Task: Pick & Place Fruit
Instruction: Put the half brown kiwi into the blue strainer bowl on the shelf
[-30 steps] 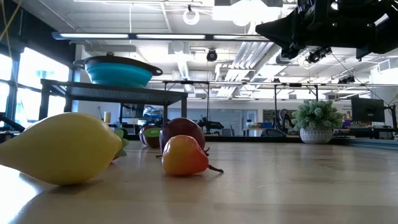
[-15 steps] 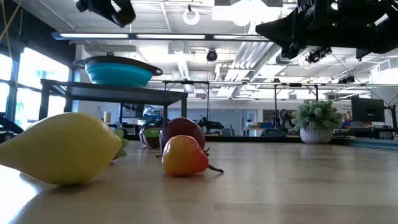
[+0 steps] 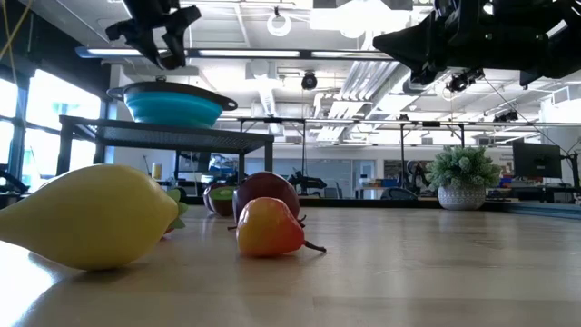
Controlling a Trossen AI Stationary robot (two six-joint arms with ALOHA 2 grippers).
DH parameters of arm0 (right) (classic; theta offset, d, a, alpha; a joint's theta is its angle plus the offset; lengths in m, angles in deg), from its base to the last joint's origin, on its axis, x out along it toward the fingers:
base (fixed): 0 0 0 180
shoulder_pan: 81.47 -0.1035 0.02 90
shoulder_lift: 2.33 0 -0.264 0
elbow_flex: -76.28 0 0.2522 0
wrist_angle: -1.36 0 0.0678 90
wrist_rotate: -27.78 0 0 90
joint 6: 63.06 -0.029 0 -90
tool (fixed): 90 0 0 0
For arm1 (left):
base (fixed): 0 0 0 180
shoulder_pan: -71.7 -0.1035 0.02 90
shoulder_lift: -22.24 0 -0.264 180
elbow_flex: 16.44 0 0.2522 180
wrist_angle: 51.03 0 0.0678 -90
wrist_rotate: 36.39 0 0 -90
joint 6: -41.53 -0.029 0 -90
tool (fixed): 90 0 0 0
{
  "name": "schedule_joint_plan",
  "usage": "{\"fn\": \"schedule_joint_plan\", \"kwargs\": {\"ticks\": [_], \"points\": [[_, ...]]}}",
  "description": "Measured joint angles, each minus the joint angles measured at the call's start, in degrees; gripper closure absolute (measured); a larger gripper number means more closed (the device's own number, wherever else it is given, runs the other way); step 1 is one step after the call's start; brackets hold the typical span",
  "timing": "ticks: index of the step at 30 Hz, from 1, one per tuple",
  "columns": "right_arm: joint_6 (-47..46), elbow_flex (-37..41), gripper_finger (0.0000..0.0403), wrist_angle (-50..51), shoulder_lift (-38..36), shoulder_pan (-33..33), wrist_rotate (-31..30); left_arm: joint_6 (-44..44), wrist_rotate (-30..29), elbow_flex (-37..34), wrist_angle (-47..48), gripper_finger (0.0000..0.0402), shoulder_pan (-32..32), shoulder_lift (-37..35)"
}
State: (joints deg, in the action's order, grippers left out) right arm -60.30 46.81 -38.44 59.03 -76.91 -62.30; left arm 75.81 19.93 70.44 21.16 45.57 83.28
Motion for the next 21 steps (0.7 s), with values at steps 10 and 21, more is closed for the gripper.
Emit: {"fn": "schedule_joint_plan", "kwargs": {"ticks": [10, 21], "points": [[0.48, 0.0, 0.04, 0.0, 0.0, 0.01, -0.01, -0.98, 5.86, 0.0, 0.13, 0.0174, -5.38, 4.6], [0.52, 0.0, 0.04, 0.02, 0.0, 0.02, 0.0, -4.11, 5.83, 0.0, 0.48, 0.0174, -5.38, 13.6]]}}
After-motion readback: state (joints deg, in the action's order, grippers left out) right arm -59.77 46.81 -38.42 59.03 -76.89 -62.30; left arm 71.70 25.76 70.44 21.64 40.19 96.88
